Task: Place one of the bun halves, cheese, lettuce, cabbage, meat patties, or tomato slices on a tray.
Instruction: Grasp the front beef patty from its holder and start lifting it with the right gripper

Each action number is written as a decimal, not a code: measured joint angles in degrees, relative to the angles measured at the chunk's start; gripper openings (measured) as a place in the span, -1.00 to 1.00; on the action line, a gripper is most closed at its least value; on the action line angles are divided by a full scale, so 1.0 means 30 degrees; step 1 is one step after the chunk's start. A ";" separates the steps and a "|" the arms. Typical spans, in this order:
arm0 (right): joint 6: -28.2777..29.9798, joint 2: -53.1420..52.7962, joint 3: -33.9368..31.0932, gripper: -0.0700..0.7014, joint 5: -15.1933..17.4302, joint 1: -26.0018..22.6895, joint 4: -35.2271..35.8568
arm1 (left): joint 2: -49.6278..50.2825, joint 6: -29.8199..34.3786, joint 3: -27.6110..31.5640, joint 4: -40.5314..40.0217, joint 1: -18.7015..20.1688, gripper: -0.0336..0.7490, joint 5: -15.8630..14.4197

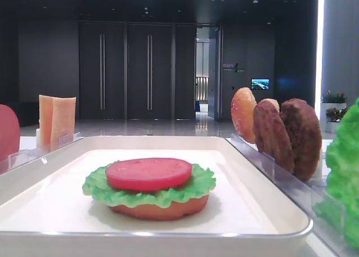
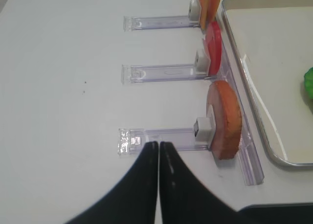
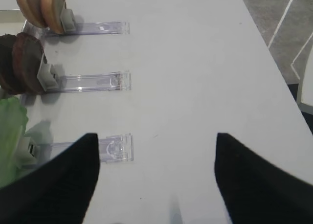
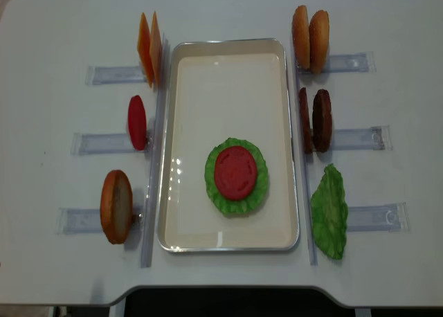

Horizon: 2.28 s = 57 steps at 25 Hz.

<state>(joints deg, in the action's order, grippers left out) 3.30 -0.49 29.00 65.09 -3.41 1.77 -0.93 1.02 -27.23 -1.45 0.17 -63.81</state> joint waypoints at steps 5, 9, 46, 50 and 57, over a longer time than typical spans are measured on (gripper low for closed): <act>0.0000 0.0000 0.0000 0.42 0.0000 0.0000 0.0000 | 0.0000 0.0000 0.0000 0.0000 0.0000 -0.93 0.0000; 0.0000 0.0000 0.0000 0.42 0.0000 0.0000 0.0000 | 0.0000 0.0000 0.0000 0.0000 0.0000 -0.93 0.0000; 0.0849 2.2120 1.2682 0.42 0.1563 0.0000 0.2250 | 0.0000 0.0000 0.0000 0.0016 0.0000 -0.93 0.0016; 0.1039 2.4167 1.4425 0.42 0.1569 0.0000 0.2232 | 0.0000 0.0000 0.0000 0.0016 0.0000 -0.93 0.0016; 0.1098 2.6659 1.6344 0.42 0.1593 0.0000 0.1253 | 0.0000 0.0000 0.0000 0.0016 0.0000 -0.93 0.0016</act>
<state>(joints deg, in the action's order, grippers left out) 6.60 79.48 78.04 69.87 -3.41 5.53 -0.93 1.02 -27.23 -1.40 0.17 -63.76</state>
